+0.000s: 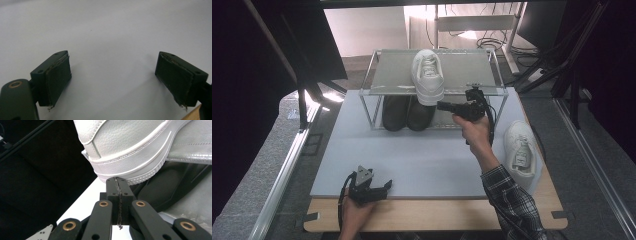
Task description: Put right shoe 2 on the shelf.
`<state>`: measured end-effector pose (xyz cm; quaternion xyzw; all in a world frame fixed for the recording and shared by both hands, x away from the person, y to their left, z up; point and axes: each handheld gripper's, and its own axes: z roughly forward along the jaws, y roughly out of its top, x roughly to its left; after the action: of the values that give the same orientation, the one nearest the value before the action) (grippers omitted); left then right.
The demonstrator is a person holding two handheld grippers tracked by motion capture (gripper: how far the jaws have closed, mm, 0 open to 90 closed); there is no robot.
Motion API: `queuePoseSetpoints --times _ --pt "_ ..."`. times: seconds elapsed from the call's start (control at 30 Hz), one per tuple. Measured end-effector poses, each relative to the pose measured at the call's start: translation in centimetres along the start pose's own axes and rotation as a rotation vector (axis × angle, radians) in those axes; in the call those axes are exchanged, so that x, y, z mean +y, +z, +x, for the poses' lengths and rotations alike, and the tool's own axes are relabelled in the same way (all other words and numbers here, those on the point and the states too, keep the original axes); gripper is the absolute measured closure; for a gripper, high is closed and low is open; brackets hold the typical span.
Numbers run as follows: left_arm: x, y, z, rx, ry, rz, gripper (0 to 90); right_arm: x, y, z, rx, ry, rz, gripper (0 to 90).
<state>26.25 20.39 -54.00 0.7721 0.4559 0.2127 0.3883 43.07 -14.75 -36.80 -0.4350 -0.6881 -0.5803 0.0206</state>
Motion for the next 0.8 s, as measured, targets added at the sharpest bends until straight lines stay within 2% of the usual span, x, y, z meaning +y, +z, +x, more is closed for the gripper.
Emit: queuePoseSetpoints --times 0.5,0.8 --pt "0.0 0.0 0.0 0.0 0.002 0.001 12.7 1.3 2.6 -0.3 -0.043 0.017 0.007 89.8" --pt "0.0 0.0 0.0 0.001 0.0 0.001 12.8 1.9 3.6 -0.3 -0.064 0.009 0.01 89.8"
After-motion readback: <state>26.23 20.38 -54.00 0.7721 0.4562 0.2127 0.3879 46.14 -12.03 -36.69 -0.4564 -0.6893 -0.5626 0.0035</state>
